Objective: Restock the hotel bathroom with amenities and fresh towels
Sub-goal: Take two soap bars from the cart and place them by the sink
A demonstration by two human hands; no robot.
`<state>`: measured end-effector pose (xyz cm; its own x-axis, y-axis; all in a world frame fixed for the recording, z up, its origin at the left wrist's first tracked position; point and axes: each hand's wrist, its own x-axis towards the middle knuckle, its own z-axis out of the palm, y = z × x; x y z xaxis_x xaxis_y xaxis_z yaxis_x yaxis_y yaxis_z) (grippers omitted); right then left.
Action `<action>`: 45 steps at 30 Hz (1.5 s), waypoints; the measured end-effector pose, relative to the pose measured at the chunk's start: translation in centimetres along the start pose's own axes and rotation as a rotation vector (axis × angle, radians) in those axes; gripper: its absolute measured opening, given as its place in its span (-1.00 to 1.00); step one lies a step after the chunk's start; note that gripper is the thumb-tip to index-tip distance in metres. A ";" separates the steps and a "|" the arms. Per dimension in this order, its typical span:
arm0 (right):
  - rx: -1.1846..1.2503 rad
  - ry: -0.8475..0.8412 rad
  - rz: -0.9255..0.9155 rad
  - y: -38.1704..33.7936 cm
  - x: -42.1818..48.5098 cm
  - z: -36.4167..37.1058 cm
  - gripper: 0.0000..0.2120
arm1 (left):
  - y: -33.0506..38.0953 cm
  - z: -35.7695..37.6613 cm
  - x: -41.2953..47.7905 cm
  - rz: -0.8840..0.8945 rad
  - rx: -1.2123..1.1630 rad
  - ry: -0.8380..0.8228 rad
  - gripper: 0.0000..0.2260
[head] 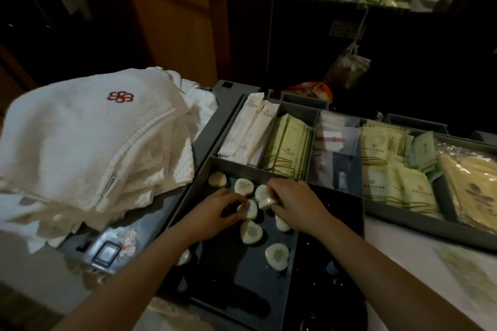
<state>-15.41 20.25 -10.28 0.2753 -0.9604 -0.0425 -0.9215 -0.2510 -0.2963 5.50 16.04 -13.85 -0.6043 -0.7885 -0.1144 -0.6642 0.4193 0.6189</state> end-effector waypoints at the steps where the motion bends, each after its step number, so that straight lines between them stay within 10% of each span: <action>1: -0.025 -0.013 -0.014 0.0 0.1 0.1 -0.80 | 0.2 -0.1 0.1 -0.011 0.001 0.002 -0.68; 45: -0.119 -0.148 0.204 -3.8 1.4 1.6 -0.47 | 0.6 -1.9 -0.6 -0.027 0.408 -0.125 -0.44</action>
<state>-11.08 20.04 -10.77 0.1098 -0.9666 -0.2314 -0.9852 -0.0750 -0.1540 6.32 15.91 -11.93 -0.6161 -0.7517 -0.2353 -0.7852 0.5626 0.2588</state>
